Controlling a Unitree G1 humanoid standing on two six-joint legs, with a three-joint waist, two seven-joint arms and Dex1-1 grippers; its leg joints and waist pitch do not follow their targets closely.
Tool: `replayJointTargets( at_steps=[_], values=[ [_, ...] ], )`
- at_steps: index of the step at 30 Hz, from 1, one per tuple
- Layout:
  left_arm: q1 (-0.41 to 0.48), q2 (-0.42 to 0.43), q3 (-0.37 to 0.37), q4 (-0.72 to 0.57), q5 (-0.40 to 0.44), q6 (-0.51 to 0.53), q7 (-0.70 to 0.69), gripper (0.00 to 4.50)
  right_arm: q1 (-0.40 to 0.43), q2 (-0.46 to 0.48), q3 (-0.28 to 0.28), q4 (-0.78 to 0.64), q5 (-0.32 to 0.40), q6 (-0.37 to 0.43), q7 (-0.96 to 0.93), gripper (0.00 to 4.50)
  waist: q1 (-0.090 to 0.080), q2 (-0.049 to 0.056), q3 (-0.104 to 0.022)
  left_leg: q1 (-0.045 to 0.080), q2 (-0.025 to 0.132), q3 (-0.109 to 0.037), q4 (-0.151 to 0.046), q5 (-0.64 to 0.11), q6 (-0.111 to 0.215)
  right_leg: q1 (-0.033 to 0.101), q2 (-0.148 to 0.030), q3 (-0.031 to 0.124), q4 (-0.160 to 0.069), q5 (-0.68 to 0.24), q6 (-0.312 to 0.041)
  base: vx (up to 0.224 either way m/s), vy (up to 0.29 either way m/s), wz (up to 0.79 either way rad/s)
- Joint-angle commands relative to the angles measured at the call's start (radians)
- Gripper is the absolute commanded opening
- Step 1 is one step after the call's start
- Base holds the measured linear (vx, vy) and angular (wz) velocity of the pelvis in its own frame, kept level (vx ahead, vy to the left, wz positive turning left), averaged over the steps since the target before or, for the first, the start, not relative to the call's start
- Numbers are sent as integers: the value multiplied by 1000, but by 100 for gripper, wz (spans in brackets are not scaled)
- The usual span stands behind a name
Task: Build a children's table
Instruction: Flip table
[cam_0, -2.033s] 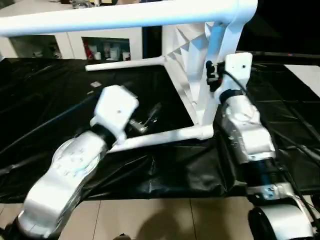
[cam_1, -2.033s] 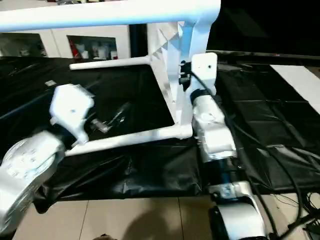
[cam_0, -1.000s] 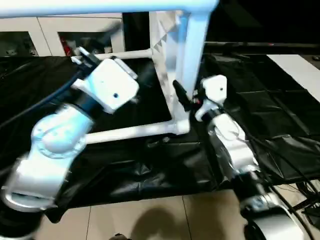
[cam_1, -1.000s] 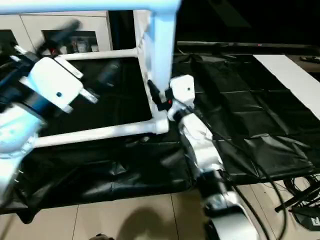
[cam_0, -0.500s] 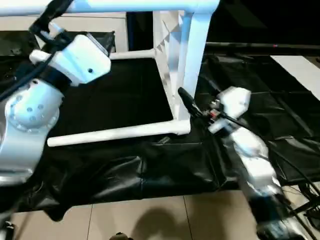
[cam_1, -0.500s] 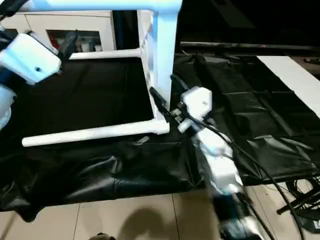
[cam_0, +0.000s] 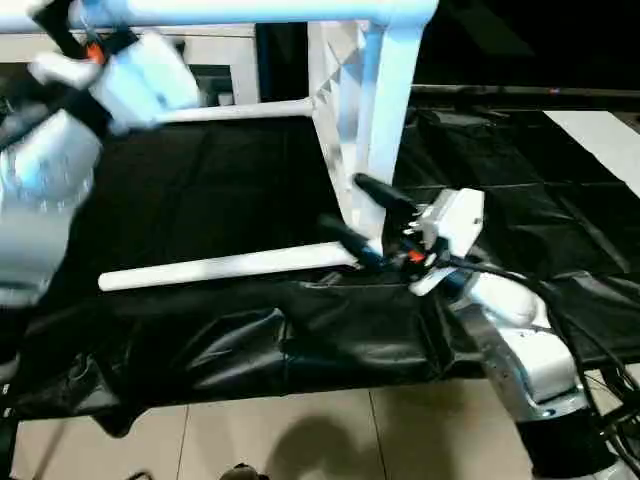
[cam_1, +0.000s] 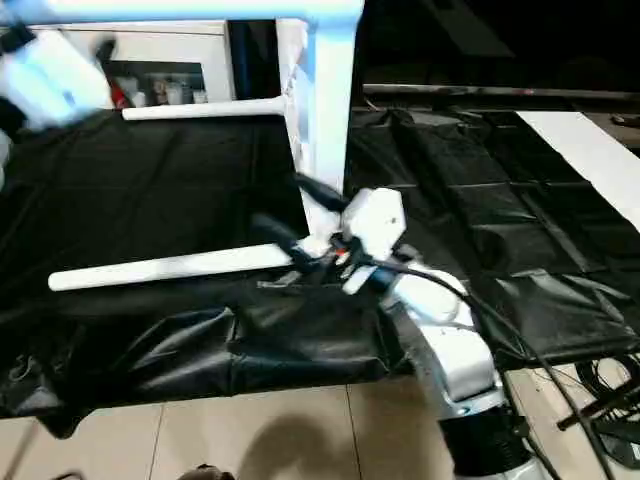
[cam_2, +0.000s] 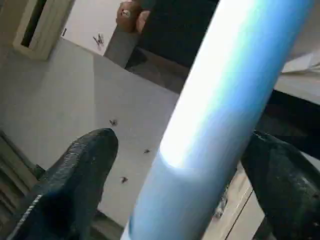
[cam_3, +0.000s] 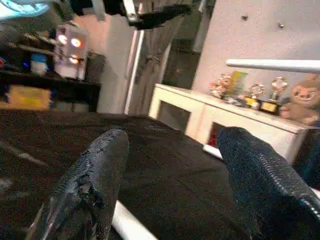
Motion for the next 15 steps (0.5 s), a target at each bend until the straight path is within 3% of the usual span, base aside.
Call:
replayJointTargets(
  at_steps=[1, 3, 15],
  values=[
    [-15, -9, 8, 18, -11, -2, -9, 410, 0, -1, 13, -44, 29, 33, 16, 317, 2, 25, -61, 41, 22, -17, -83, -387, -79, 20, -31, 24, -65, -122, -147, 0, 0, 0],
    [-17, -14, 10, 24, -14, 0, -12, 400, 2, 2, 18, -59, 42, 49, 26, 317, 1, 22, -61, 40, 21, -17, -83, -379, -77, 21, -31, 23, -65, -111, -145, 0, 0, 0],
    [-36, -36, 14, 59, -17, 21, -40, 300, -7, 18, 26, -96, 71, 105, 31, 317, 7, 25, -59, 43, 22, -18, -85, -401, -86, 16, -34, 25, -70, -161, -135, 0, 0, 0]
  ],
)
